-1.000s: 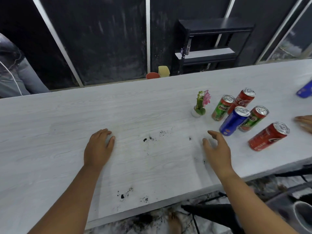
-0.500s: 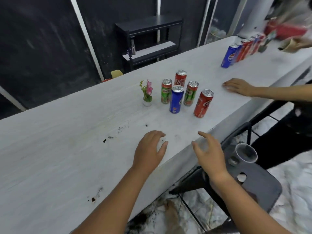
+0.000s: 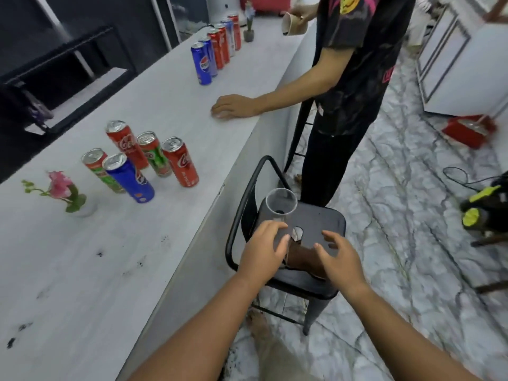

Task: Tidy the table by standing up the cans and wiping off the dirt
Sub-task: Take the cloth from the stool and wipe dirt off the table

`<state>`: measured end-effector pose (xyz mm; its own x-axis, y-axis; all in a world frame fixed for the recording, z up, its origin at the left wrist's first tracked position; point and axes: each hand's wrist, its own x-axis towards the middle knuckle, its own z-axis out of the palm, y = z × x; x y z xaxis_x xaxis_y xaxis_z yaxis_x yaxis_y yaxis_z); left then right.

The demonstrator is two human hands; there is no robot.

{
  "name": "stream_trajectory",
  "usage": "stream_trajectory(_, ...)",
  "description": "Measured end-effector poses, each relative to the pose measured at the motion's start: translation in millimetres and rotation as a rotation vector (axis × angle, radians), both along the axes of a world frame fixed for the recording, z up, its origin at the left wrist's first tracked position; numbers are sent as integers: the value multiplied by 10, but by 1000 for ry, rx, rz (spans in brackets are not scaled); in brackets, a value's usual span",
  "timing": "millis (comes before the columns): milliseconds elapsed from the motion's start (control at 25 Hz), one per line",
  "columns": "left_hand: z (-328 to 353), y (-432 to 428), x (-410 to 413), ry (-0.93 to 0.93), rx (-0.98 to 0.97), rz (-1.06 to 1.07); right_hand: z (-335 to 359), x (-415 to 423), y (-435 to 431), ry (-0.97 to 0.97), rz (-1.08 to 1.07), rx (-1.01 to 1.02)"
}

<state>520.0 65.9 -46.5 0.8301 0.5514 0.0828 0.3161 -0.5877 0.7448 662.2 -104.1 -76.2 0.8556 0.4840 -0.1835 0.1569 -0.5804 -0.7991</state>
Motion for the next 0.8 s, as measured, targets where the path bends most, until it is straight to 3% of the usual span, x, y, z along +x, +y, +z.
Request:
stream_trajectory(200,-644,-11,226,335,-51,-32,-566,130,-92,147,-54,-228)
stream_trajectory(400,-959,-48,559,445,-188,73,-834,172,61,47,-103,-338)
stream_trajectory(600,-1084,-113,657,429,-291,175,-811,137,118,129,-150,-138)
stream_trajectory(800,-680,-113,328,176,-511,237,-305,-23,-21,172,-183,176)
